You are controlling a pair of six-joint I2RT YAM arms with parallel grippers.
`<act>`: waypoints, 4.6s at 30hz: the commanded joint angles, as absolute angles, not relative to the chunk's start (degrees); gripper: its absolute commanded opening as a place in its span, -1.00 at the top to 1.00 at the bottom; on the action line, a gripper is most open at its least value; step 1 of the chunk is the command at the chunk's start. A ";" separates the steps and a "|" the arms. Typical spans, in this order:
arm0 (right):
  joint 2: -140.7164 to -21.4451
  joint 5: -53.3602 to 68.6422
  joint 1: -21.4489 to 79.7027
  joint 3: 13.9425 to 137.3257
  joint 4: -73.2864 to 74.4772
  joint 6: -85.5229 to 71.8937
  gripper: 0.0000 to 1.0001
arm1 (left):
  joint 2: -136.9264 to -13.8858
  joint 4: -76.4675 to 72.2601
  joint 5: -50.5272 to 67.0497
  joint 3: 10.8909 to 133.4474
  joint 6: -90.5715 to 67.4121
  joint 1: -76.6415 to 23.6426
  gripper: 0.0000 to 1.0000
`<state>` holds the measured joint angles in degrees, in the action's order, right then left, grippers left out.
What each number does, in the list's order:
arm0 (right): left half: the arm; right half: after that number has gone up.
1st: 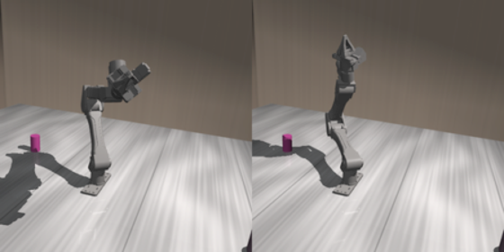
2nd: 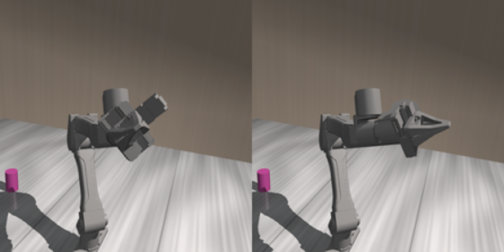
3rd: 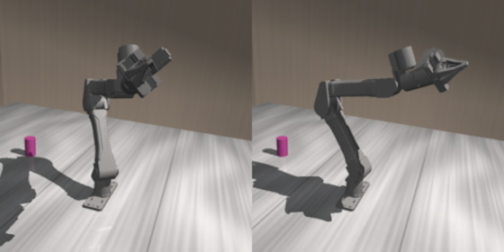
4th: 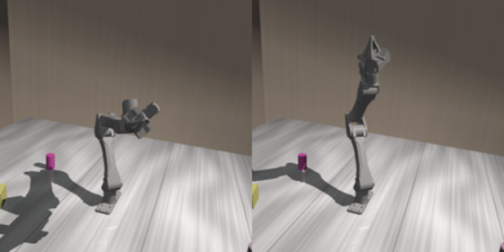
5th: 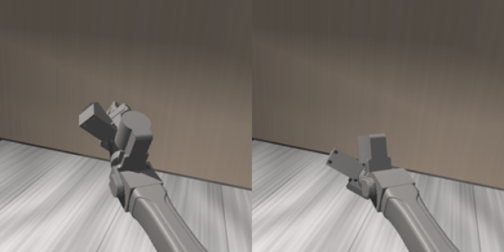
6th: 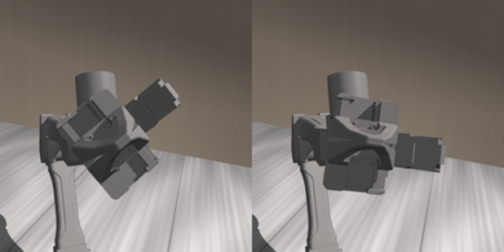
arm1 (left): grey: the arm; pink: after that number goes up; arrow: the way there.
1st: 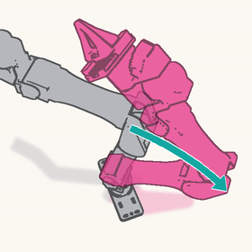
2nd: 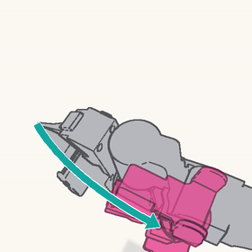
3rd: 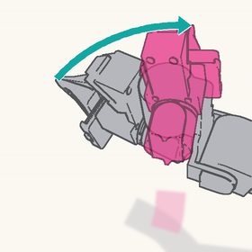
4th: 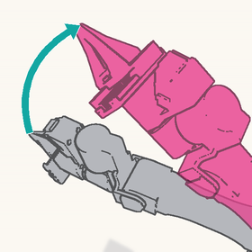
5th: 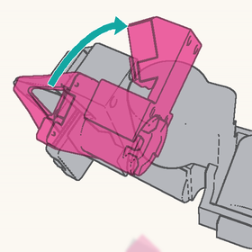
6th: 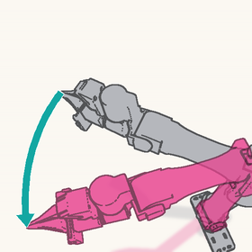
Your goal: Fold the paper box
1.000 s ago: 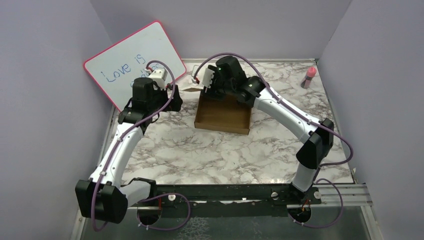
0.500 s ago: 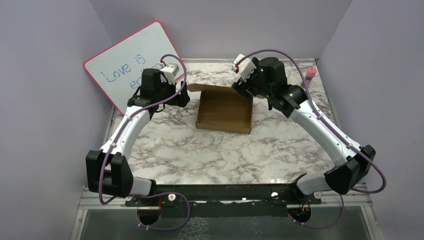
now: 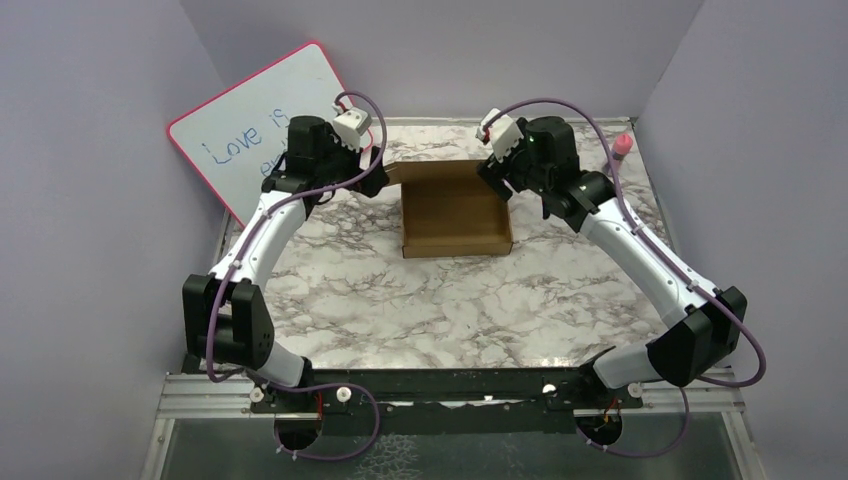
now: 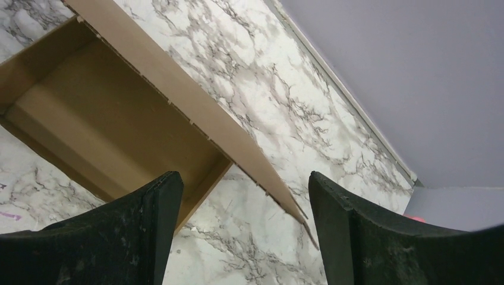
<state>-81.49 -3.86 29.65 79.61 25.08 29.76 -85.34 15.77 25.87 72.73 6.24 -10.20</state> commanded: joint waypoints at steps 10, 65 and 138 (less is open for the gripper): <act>-80.23 14.08 17.44 80.19 24.79 33.28 -0.68 | -91.47 15.73 29.39 78.51 10.30 -9.93 -0.81; -97.29 44.64 4.84 88.93 27.53 36.80 0.92 | -98.90 23.25 39.63 88.92 13.25 -11.50 0.39; -90.91 38.39 7.67 77.69 18.96 31.67 0.98 | -101.15 31.28 34.01 94.09 31.11 -13.99 0.58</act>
